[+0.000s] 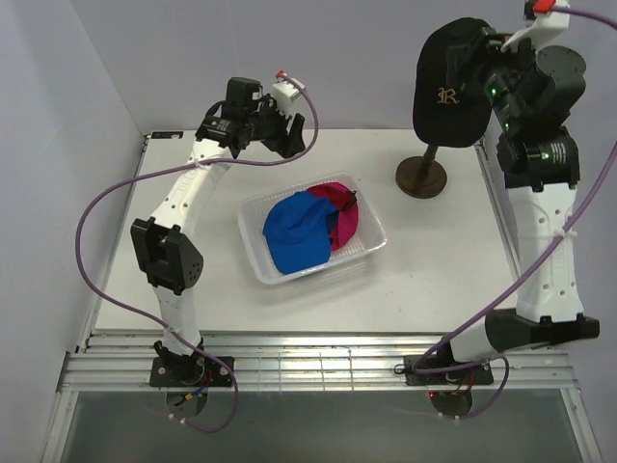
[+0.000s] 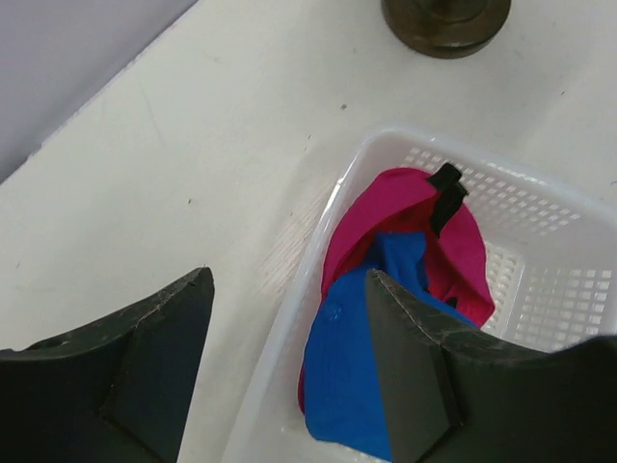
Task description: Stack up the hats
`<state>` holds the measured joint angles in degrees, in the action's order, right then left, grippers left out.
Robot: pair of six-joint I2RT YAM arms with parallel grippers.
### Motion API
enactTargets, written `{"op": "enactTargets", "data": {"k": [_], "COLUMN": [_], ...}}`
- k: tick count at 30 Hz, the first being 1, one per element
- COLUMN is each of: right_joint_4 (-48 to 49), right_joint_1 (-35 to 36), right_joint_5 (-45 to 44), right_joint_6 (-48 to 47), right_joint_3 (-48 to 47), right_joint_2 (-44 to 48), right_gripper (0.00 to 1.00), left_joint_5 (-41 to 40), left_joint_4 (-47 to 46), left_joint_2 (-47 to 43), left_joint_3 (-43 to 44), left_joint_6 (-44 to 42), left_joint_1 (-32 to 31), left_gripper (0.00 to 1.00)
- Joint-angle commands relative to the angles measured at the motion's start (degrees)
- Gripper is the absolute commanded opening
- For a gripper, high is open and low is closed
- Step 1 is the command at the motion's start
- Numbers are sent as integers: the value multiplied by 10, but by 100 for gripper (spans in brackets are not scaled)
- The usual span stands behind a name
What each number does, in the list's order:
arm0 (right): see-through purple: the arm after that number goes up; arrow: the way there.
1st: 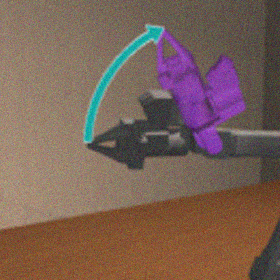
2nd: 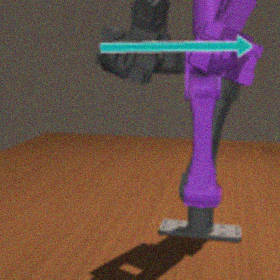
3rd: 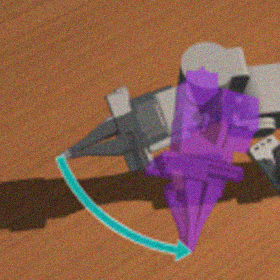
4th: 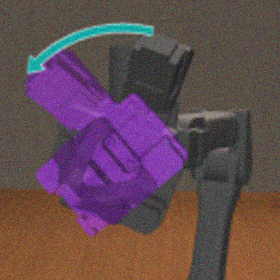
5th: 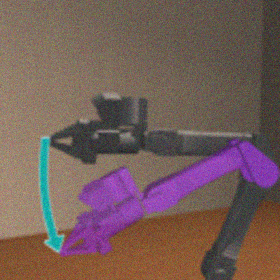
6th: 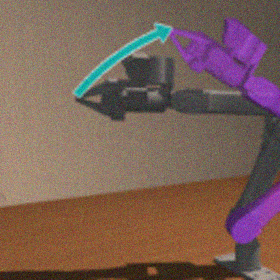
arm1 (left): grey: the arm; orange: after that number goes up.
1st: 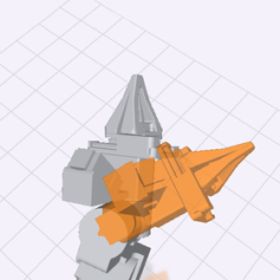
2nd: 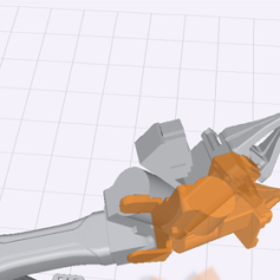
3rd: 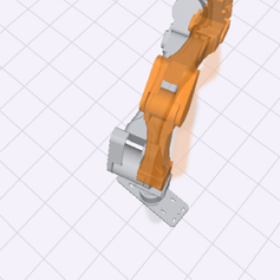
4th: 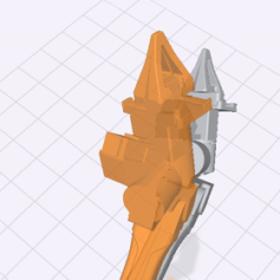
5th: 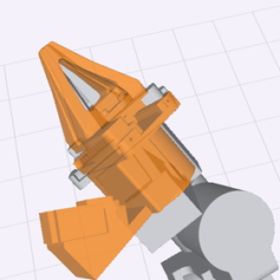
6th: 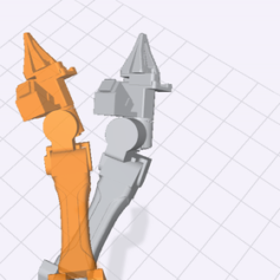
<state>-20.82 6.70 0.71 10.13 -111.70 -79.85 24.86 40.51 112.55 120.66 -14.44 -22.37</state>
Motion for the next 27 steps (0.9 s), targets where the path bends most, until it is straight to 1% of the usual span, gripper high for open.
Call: {"op": "enactTargets", "data": {"k": [1,2,3,6,9,11,12,15,17,18,20,22,23,24,26,27], "right_joint_4": [-70,-66,-39,35,76,86,89,108,114,116,116,115,114,112,112,112], "right_joint_1": [21,35,42,57,62,66,67,70,70,70,70,69,69,69,69,68], "right_joint_5": [-85,-97,-107,-134,-180,-205,-260,-338,-354,-365,-379,-400,-407,-411,-419,-430], "right_joint_6": [-77,-94,-99,-142,-185,-205,-227,-259,-286,-293,-310,-318,-321,-323,-325,-329], "right_joint_3": [-165,-191,-213,-211,-220,-227,-227,-224,-222,-222,-222,-218,-215,-214,-214,-213], "right_joint_2": [-99,-140,-154,-189,-216,-232,-236,-246,-250,-251,-260,-265,-266,-268,-272,-275], "right_gripper": [64,64,64,64,62,61,60,59,57,55,53,48,44,43,34,31], "left_joint_5": [20,28,31,34,42,47,49,57,62,63,63,62,63,63,63,63], "left_joint_4": [25,25,24,24,23,22,21,19,20,20,20,19,20,20,22,23], "left_joint_2": [-45,-51,-54,-58,-52,-47,-45,-40,-38,-37,-37,-36,-36,-36,-37,-37], "left_joint_3": [-45,-51,-60,-71,-78,-80,-80,-79,-77,-75,-72,-70,-71,-71,-72,-74], "left_joint_6": [5,6,6,5,5,5,5,10,12,13,14,15,15,15,14,13], "left_joint_1": [27,30,35,41,44,45,45,45,45,45,45,45,46,46,45,45], "left_gripper": [75,74,74,75,75,75,75,75,75,75,75,75,75,75,75,75]}}
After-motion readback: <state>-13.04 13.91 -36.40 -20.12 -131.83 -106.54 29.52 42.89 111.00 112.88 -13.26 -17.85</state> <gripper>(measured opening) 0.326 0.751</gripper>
